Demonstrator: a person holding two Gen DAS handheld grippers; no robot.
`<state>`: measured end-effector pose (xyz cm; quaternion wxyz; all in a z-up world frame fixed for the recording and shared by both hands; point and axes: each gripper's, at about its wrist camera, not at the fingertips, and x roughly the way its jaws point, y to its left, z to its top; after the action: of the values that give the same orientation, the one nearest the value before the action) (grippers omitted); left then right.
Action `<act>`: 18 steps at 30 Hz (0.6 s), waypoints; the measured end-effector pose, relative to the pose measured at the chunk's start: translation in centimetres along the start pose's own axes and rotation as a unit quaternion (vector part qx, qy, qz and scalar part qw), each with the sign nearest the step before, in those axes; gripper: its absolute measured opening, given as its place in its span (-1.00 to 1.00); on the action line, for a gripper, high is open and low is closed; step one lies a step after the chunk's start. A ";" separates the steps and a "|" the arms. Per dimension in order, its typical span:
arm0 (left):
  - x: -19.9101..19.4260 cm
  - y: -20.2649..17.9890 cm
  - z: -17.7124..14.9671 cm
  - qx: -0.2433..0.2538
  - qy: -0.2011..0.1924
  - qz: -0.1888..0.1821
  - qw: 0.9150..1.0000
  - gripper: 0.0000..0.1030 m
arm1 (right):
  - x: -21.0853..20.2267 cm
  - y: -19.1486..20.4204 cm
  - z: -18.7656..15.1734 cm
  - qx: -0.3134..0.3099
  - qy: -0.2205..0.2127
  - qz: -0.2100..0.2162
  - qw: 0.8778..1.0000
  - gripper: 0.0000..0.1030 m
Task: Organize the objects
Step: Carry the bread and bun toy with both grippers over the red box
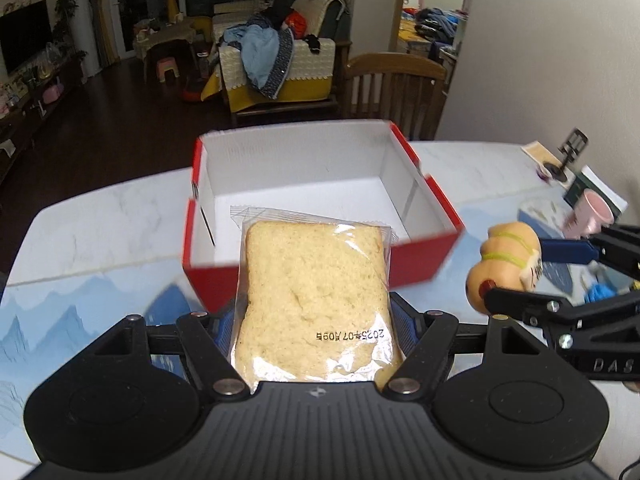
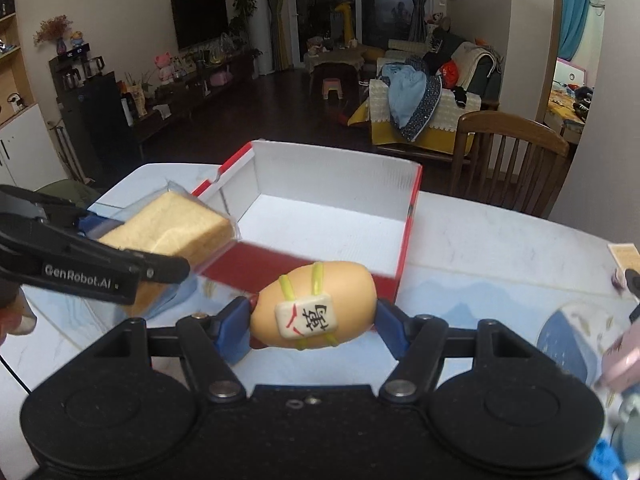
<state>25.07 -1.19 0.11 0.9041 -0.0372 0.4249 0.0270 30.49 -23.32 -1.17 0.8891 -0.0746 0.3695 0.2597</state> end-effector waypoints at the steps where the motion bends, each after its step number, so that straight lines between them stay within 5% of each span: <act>1: 0.4 0.3 0.7 -0.002 0.000 0.001 1.000 0.41 | 0.4 0.0 0.5 -0.005 -0.001 -0.003 1.000 0.31; 18: 11.5 3.2 10.4 0.028 0.011 0.037 0.999 0.41 | 11.8 -0.6 6.5 -0.043 0.036 -0.038 0.998 0.30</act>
<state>40.12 3.09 -2.32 0.8983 0.0032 0.4368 0.0477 41.79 -16.92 -4.82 0.8802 -0.1357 0.3871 0.2388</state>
